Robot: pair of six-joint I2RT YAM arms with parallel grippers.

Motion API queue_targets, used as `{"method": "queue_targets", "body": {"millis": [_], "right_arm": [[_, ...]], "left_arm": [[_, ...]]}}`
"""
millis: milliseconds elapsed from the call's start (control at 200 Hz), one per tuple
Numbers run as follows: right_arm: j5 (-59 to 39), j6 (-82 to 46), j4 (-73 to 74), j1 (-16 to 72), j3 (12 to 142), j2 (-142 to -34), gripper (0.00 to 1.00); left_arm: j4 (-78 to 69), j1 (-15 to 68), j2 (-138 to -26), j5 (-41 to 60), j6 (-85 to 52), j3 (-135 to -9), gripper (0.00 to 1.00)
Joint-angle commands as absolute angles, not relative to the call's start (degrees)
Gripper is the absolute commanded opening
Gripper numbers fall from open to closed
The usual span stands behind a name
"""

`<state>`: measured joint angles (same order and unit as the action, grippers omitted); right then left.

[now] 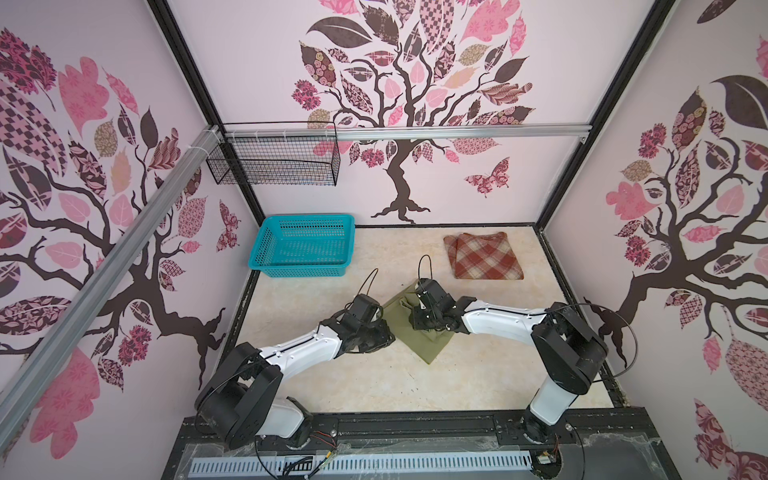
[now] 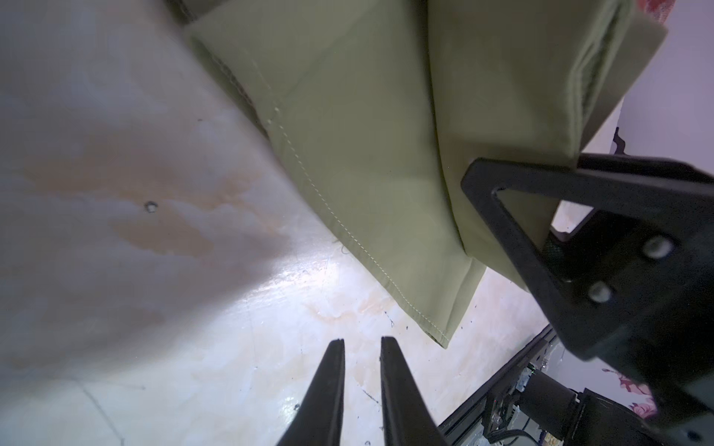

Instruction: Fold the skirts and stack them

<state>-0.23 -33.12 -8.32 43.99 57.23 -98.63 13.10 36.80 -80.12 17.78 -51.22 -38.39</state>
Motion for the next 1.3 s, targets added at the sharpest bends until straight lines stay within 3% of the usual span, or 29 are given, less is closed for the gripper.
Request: {"method": "queue_targets", "body": {"millis": [0, 560, 985, 1205, 1295], "right_arm": [[-0.1, -33.3, -9.3, 44.6, 57.8, -99.1, 0.42], [-1.7, -33.5, -10.5, 45.4, 59.0, -96.9, 0.58], [-4.6, -34.4, -10.7, 45.4, 58.8, -91.3, 0.65], [-5.0, -33.1, -11.7, 45.1, 58.0, -88.4, 0.60], [-6.3, -33.0, -11.9, 43.3, 56.3, -87.2, 0.50]], "left_arm": [[15.1, 36.6, -79.6, 16.9, -50.2, -38.2, 0.21], [15.5, 36.6, -79.6, 16.8, -49.7, -38.8, 0.21], [18.5, 36.5, -77.9, 15.0, -48.6, -40.6, 0.21], [18.7, 36.2, -78.5, 13.3, -46.6, -45.3, 0.22], [17.7, 36.1, -81.2, 13.4, -45.8, -49.3, 0.22]]}}
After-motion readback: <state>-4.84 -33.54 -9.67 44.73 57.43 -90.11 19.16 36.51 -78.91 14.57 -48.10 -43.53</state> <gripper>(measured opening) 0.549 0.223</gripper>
